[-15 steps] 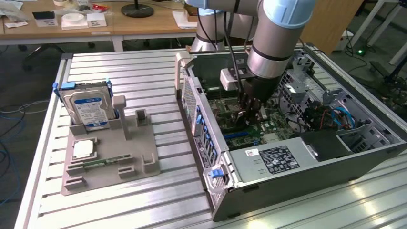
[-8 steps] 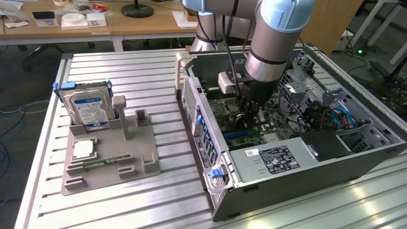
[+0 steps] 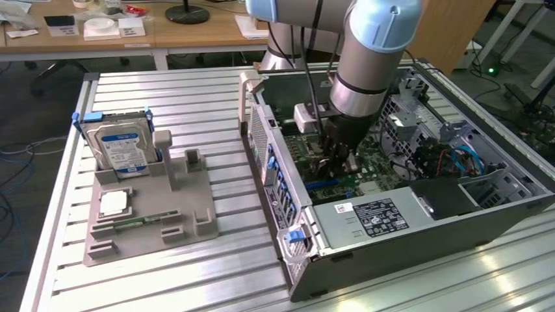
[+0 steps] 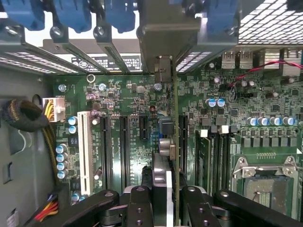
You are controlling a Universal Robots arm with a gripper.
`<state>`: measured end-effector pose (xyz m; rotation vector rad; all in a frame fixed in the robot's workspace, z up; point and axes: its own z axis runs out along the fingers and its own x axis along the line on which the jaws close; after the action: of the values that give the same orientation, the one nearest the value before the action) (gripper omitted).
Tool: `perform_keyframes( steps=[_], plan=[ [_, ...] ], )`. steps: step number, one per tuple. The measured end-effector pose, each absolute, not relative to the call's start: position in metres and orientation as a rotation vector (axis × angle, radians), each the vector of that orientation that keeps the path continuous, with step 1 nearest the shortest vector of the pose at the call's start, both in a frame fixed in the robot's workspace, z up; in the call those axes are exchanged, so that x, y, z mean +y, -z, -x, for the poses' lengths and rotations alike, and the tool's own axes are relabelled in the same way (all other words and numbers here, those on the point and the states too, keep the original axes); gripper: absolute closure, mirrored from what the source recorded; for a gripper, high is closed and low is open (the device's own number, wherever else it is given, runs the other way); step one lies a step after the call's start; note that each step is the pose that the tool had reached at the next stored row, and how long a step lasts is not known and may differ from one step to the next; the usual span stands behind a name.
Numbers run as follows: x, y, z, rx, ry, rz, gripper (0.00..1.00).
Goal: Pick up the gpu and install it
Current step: 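Insert the gpu into the slot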
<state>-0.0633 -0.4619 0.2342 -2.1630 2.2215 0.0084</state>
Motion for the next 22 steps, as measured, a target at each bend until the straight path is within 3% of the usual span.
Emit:
perform_keyframes(
  steps=[22],
  plan=[
    [-0.4618,-0.2231,0.0646,2.221,-0.009,2.163,0.72]
  ],
)
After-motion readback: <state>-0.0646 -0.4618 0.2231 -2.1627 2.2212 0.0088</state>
